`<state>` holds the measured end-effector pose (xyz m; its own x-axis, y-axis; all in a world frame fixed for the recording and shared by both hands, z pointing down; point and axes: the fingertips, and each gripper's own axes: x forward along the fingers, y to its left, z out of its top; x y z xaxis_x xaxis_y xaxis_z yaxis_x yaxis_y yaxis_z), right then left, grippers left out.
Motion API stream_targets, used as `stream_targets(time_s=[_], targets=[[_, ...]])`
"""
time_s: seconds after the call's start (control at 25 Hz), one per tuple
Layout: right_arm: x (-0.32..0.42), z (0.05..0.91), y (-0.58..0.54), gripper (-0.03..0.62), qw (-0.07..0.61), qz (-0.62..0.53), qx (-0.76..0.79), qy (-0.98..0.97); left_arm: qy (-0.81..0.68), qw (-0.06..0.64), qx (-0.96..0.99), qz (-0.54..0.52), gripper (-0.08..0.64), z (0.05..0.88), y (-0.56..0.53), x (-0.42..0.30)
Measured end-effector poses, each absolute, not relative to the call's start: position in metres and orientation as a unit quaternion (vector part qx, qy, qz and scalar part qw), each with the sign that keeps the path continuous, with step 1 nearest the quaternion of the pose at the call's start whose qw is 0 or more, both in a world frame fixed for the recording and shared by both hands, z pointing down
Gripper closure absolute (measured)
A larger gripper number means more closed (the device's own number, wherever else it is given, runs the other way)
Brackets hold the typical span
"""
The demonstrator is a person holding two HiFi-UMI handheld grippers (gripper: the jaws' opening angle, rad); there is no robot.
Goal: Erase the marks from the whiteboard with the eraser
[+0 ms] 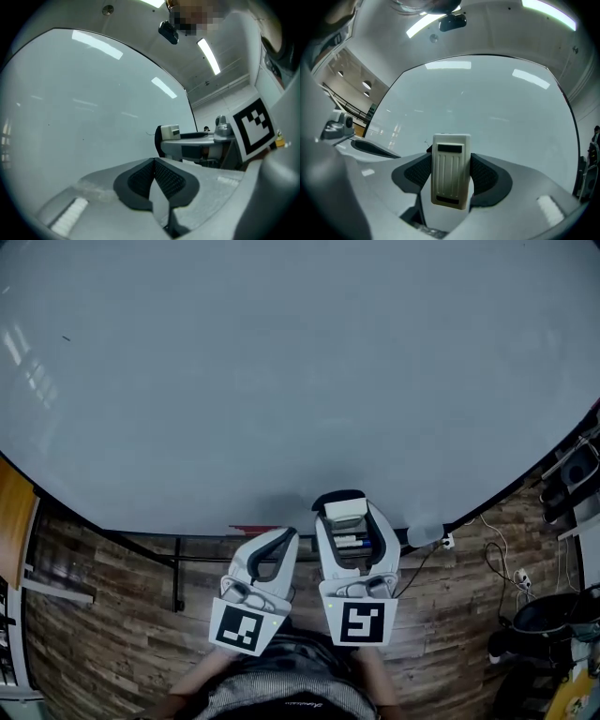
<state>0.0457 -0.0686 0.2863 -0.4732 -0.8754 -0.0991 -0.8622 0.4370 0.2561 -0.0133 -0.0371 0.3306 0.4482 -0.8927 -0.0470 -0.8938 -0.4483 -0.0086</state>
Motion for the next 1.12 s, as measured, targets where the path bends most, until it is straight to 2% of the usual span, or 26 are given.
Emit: stream_targets(time_s=[0.32, 1.12], targets=[[0.024, 0.282, -0.094, 0.333, 0.011, -0.159, 0.539, -0.827, 0.486, 0.006, -0.874, 0.012, 0.557, 0.349, -0.064, -0.029], [0.024, 0.272, -0.101, 0.333, -0.027, -0.144, 0.522, -0.84, 0.436, -0.013, -0.9, 0.004, 0.557, 0.361, -0.088, -0.001]])
